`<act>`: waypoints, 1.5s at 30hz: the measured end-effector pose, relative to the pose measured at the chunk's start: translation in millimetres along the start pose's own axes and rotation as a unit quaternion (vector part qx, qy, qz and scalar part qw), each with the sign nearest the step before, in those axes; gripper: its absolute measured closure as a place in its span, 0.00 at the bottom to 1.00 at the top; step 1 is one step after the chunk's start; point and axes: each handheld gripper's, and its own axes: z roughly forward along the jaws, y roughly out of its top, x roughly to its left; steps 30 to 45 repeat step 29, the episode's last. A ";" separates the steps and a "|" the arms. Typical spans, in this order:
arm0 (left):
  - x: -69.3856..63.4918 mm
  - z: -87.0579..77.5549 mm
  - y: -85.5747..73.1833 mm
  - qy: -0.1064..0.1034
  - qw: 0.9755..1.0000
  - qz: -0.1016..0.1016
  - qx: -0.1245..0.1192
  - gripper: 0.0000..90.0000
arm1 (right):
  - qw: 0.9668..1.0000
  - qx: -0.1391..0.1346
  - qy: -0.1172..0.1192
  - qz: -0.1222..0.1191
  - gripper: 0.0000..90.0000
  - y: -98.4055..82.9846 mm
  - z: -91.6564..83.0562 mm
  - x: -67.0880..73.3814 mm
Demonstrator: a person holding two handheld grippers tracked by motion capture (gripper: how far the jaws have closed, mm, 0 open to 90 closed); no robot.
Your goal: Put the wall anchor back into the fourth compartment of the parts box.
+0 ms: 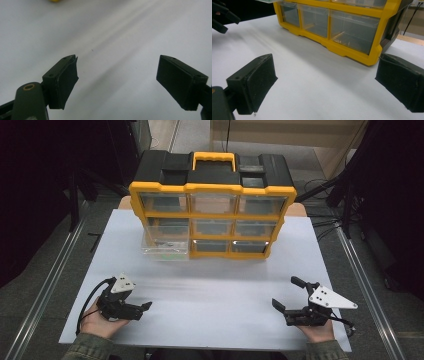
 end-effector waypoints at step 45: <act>-2.2 -13.6 -14.9 0.052 0.957 -0.037 -0.282 0.00 | 1.000 -0.020 0.003 0.015 0.03 1.0 -2.0 -2.0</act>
